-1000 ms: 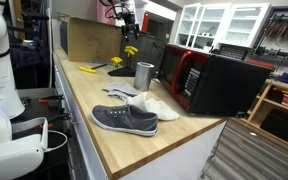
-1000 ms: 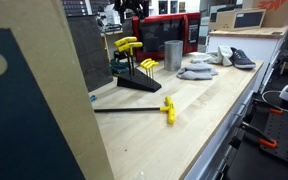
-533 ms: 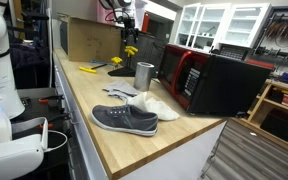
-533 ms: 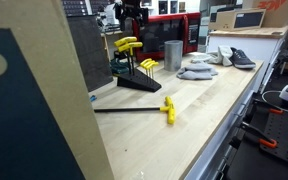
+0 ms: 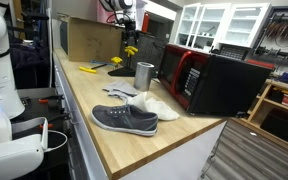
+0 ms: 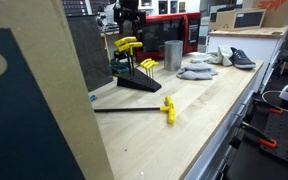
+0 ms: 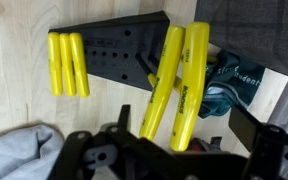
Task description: Put the objects together on the counter
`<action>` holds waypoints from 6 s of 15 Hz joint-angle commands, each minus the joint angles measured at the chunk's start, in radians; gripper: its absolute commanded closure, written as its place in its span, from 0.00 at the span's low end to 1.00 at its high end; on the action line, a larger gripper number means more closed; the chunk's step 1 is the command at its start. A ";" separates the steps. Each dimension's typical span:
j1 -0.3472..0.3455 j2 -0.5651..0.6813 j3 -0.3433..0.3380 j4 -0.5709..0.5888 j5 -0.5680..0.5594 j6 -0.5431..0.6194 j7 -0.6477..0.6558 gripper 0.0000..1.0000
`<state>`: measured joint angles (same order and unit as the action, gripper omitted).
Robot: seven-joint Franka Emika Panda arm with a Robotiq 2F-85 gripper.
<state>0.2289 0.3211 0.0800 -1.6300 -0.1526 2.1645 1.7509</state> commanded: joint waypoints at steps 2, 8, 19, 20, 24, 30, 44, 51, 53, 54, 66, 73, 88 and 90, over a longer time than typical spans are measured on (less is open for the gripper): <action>0.007 0.055 -0.006 0.081 0.020 -0.009 -0.012 0.00; 0.017 0.108 -0.007 0.130 0.024 -0.003 -0.021 0.56; 0.017 0.060 0.005 0.092 0.064 -0.002 -0.028 0.94; 0.015 0.054 0.006 0.089 0.073 -0.004 -0.030 0.94; 0.016 0.021 0.005 0.078 0.092 -0.044 -0.042 0.94; 0.022 -0.035 0.009 0.063 0.076 -0.135 -0.048 0.94; 0.043 -0.190 0.038 -0.058 -0.118 -0.137 -0.158 0.94; -0.004 -0.227 0.042 -0.240 -0.006 0.158 -0.183 0.94; -0.018 -0.245 0.045 -0.282 0.065 0.225 -0.219 0.94; -0.022 -0.258 0.043 -0.298 0.085 0.246 -0.234 0.94; -0.062 -0.561 0.067 -0.453 0.088 0.273 -0.457 0.94; -0.133 -0.760 0.167 -0.532 -0.066 0.073 -0.443 0.94; -0.234 -0.803 0.237 -0.833 -0.452 -0.314 -0.408 0.94; -0.240 -0.783 0.221 -0.861 -0.521 -0.336 -0.413 0.94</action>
<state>-0.0009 -0.4766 0.3142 -2.4712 -0.5867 1.8785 1.3390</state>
